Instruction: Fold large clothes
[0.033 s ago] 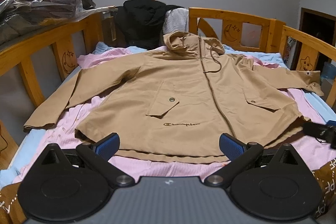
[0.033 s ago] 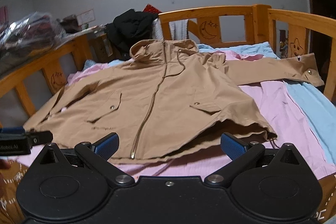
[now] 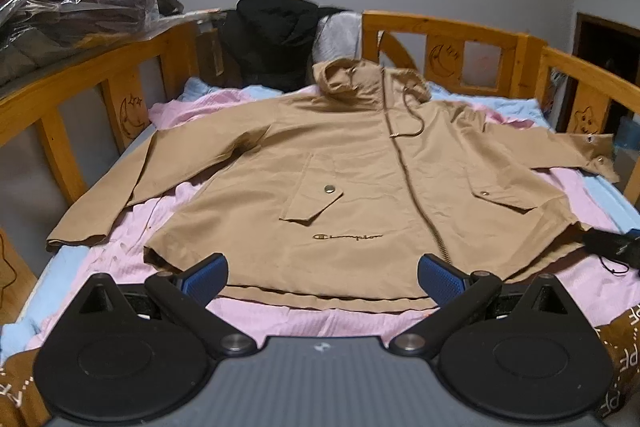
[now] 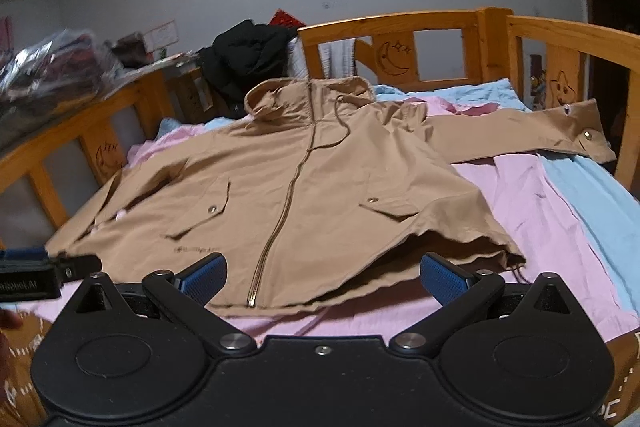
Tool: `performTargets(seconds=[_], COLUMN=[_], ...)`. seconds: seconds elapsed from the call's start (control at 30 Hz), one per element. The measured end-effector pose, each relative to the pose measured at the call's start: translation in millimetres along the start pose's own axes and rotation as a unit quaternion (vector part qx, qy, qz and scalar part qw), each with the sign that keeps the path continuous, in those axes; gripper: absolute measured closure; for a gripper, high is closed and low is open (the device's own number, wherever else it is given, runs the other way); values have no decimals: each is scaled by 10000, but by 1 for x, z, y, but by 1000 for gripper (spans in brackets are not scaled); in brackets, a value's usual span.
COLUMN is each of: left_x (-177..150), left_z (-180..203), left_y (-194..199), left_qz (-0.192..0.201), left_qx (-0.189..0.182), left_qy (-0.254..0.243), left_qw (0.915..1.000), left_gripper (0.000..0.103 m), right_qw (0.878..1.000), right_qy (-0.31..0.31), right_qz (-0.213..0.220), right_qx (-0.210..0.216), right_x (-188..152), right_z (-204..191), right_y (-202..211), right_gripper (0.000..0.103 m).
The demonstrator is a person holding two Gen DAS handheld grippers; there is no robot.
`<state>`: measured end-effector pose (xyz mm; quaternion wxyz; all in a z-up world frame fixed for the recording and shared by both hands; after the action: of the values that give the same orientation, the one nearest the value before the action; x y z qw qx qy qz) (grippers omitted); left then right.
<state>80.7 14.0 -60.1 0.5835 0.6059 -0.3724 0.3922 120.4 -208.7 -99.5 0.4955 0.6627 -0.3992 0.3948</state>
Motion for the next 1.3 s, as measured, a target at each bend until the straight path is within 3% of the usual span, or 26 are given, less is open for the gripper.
performTargets(seconds=[0.13, 0.27, 0.43, 0.5, 0.53, 0.6, 0.73, 0.87, 0.97, 1.1, 1.2, 1.23, 1.3], left_x=[9, 36, 70, 77, 101, 116, 131, 139, 140, 131, 119, 116, 108], left_z=[-7, -5, 3, 6, 42, 62, 84, 117, 130, 135, 129, 125, 114], left_y=[-11, -24, -52, -68, -90, -125, -171, -225, -258, -302, -325, -330, -338], left_qz=[-784, -1123, -1054, -1042, -1103, -1139, -1144, -1020, -843, -704, -877, -925, -1049], left_qx=[113, 220, 182, 62, 18, -149, -509, -903, -1183, -1305, -1323, -1340, -1314], left_qy=[-38, -151, -168, -149, -200, -307, -615, -901, -750, -539, -277, -177, 0], left_qw=[9968, 9933, 9941, 9944, 9937, 9929, 9902, 9866, 9865, 9875, 9869, 9865, 9858], left_gripper=[0, 0, 0, 0, 0, 0, 0, 0, 0, 0, 0, 0, 0], right_qw=[9996, 10000, 9924, 9879, 9859, 9806, 9545, 9010, 8727, 8534, 8404, 8386, 8473], right_qy=[-247, 67, 594, 325, 167, -220, -1555, -3147, -3702, -3826, -3897, -3942, -3592], right_qz=[-84, 38, 480, 574, 607, 614, 483, 450, 627, 652, 724, 760, 803], right_qx=[113, -15, -966, -1403, -1550, -1847, -2497, -2951, -3121, -3479, -3696, -3681, -3828], right_x=[31, 69, 100, 100, 99, 95, 77, 46, 38, 32, 34, 36, 47], right_z=[23, 63, 136, 171, 188, 218, 285, 345, 370, 384, 390, 390, 388], right_y=[-5, -30, -76, -94, -103, -123, -165, -198, -218, -241, -245, -245, -252], right_gripper=[0, 0, 2, 5, 7, 9, 20, 28, 31, 48, 77, 94, 100])
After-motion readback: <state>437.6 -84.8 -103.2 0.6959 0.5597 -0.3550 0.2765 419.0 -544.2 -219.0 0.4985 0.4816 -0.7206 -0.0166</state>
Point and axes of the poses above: each gripper's, at about its wrist camera, not at the fingertips, and y roughly against the way its jaws point, z to its right, x to its top, the point moved 9 cm from there along -y, roughly the way its jaws point, and after that the axes turned 13 degrees about z, right-handed, at the moved point
